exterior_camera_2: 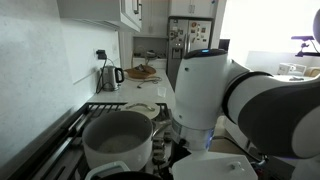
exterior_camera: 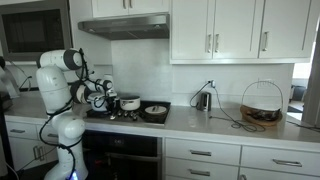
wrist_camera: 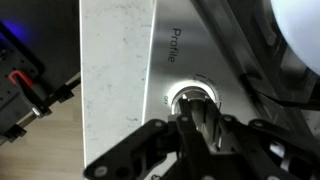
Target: Turn off the first knob from the left on the stove
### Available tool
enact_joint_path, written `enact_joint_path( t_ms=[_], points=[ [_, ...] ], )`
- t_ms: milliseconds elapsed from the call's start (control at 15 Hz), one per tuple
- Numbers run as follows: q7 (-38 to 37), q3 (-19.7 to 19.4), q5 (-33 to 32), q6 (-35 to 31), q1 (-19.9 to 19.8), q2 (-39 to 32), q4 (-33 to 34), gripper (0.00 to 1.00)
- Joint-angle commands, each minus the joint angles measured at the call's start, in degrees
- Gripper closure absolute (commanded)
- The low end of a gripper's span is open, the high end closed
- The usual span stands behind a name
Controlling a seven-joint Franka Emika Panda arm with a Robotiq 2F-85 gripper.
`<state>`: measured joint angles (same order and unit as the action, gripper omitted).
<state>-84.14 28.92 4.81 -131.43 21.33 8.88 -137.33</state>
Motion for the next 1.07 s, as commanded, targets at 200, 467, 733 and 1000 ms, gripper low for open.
enact_joint_path(
  t_ms=[200, 467, 733, 1000],
  points=[
    [-20.4, 1.7, -2.0, 0.1, 1.1, -3.1, 2.4, 0.95],
    [-24.9, 1.1, 0.2, -0.6, 1.5, -2.1, 1.7, 0.95],
    [-32.1, 1.3, 1.1, -1.6, 1.8, -1.8, 1.1, 0.95],
    [-37.6, 1.6, -0.1, -1.4, 2.1, -1.8, 1.4, 0.95]
  ],
)
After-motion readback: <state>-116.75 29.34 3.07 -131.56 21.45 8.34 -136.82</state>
